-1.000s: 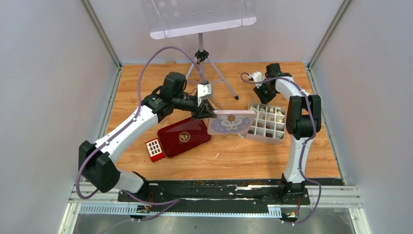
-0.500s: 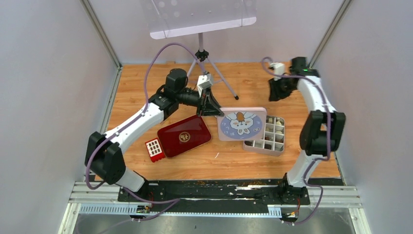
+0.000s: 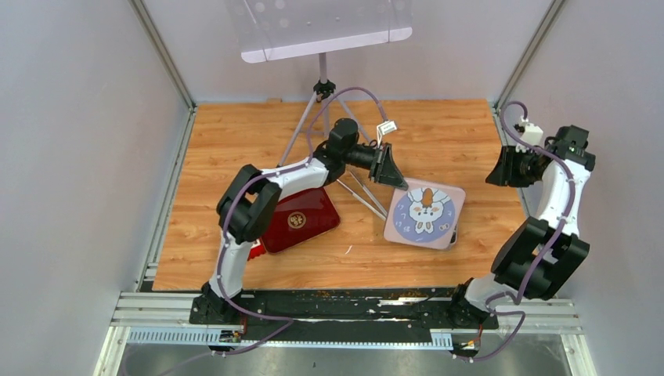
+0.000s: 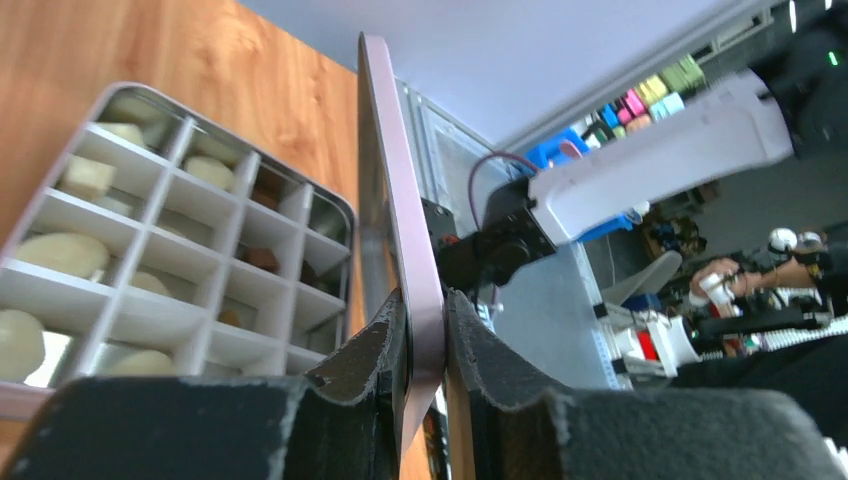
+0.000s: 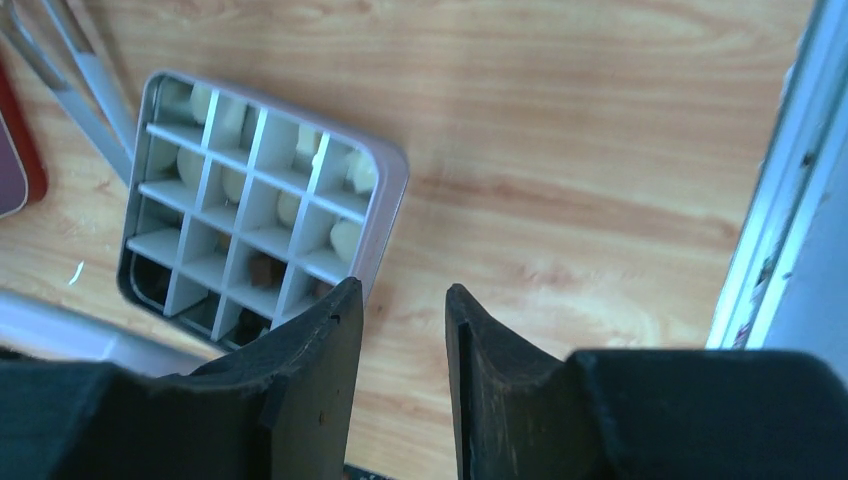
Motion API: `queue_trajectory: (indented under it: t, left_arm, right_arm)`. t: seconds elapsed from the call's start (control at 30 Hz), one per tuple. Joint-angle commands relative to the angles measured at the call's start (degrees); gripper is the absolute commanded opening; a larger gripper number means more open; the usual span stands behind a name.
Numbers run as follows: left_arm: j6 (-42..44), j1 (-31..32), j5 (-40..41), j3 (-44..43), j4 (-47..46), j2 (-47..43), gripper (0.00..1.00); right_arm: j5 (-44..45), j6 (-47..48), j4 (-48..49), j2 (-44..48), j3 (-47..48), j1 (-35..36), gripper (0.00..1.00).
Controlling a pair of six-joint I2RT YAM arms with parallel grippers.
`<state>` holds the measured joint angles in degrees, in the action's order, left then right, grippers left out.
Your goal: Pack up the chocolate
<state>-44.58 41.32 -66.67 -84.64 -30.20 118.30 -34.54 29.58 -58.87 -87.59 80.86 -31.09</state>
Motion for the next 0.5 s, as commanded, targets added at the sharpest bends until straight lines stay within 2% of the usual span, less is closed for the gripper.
queue_trajectory:
  t: [0.0, 0.23, 0.47]
  left_arm:
    - [-3.7, -0.4, 2.4, -10.7, 0.7, 6.8, 0.11]
    - [-1.0, -0.3, 3.6, -23.6, 10.5, 17.6, 0.14]
    - [0.1, -0.9, 7.7, -25.7, 11.3, 21.5, 0.22]
  right_arm:
    - [-3.4, 4.1, -1.5, 8.0, -5.5, -0.8, 0.37]
    - [-5.6, 9.2, -5.3, 13.6, -12.4, -0.8, 0.39]
    - [-9.1, 12.8, -9.9, 12.1, -14.5, -0.8, 0.51]
